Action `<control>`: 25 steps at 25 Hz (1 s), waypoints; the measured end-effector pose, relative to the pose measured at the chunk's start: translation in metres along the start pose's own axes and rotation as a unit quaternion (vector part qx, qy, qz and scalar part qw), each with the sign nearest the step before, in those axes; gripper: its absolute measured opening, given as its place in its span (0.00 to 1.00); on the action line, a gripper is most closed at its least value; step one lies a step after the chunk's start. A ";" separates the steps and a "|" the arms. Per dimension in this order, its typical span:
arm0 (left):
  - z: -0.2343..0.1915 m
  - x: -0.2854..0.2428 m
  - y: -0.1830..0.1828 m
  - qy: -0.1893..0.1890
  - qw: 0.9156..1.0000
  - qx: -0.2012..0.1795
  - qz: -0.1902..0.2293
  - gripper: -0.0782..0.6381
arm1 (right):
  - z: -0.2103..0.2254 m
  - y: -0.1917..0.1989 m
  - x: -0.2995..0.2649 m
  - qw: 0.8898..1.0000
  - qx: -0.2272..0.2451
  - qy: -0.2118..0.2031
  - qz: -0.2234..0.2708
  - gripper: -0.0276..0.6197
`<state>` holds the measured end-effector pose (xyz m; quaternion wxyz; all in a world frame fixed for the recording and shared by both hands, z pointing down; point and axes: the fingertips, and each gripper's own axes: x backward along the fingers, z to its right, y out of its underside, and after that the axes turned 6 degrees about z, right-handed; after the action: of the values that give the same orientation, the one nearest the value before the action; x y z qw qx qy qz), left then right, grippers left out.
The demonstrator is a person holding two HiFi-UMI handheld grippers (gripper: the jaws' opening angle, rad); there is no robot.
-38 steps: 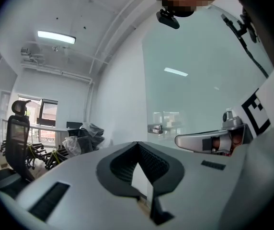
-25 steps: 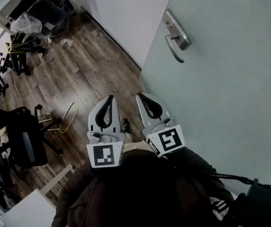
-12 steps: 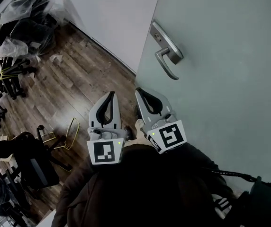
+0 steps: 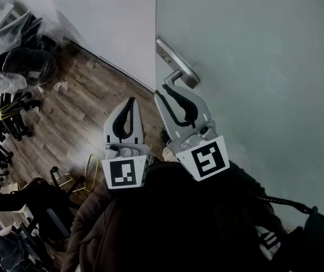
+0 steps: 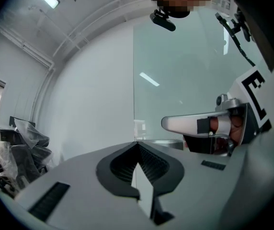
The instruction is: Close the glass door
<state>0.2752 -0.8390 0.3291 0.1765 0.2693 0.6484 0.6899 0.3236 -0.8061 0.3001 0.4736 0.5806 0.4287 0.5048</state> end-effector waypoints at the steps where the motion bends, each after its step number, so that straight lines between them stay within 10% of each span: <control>1: 0.002 -0.005 0.000 0.005 1.000 -0.001 0.004 0.10 | 0.006 -0.002 0.000 1.000 0.015 0.003 -0.002 0.11; 9: 0.029 -0.034 0.015 0.041 0.999 0.007 -0.019 0.10 | 0.029 0.013 0.008 0.994 0.099 0.014 -0.039 0.14; 16: 0.030 -0.030 0.025 0.045 0.998 0.015 -0.031 0.10 | 0.048 0.074 0.017 0.990 0.033 0.041 -0.132 0.16; 25: 0.033 0.016 0.023 0.041 0.999 0.005 -0.035 0.10 | 0.025 0.085 0.040 0.990 0.020 0.031 -0.136 0.15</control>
<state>0.2844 -0.8055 0.3547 0.1725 0.2188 0.6675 0.6905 0.3549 -0.7853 0.3902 0.5130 0.5105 0.5276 0.4449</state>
